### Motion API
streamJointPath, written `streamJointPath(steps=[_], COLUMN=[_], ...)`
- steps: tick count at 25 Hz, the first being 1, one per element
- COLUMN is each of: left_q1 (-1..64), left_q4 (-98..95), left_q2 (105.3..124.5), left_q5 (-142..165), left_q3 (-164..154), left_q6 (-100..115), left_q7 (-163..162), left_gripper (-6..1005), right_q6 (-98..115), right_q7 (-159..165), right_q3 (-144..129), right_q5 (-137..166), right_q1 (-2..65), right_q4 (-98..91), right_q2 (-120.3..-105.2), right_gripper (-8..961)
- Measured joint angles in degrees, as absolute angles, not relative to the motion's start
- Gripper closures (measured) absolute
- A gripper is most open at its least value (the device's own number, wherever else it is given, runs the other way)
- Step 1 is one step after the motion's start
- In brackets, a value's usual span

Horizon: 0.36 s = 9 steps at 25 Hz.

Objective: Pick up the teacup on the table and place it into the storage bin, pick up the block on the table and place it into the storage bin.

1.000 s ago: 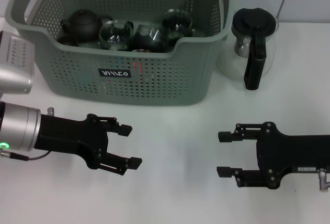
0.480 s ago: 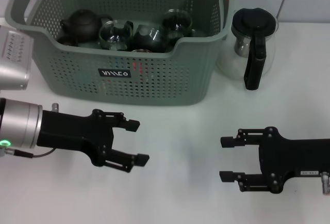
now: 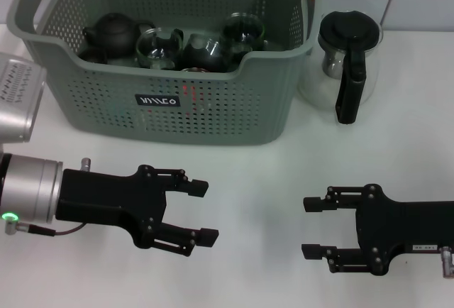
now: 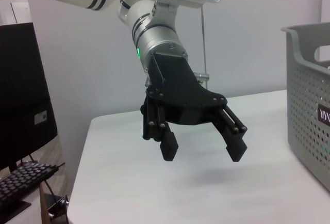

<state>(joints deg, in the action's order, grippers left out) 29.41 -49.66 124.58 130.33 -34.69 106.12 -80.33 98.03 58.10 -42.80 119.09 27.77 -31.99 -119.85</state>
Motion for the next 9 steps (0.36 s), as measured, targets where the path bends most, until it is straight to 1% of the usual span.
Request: streamJointPath(steps=[9], left_q1=[29.4], left_q4=[-49.4], left_q2=[124.47], left_q5=[130.4], left_q3=[-34.0], left_q6=[105.6], left_q7=[-80.5], left_gripper=[141], right_q6=[98.0], right_q7=[58.1], right_q3=[-42.9], right_q5=[119.1], right_q1=[27.8], right_q4=[-32.0], right_q2=[-119.82], right_gripper=[254])
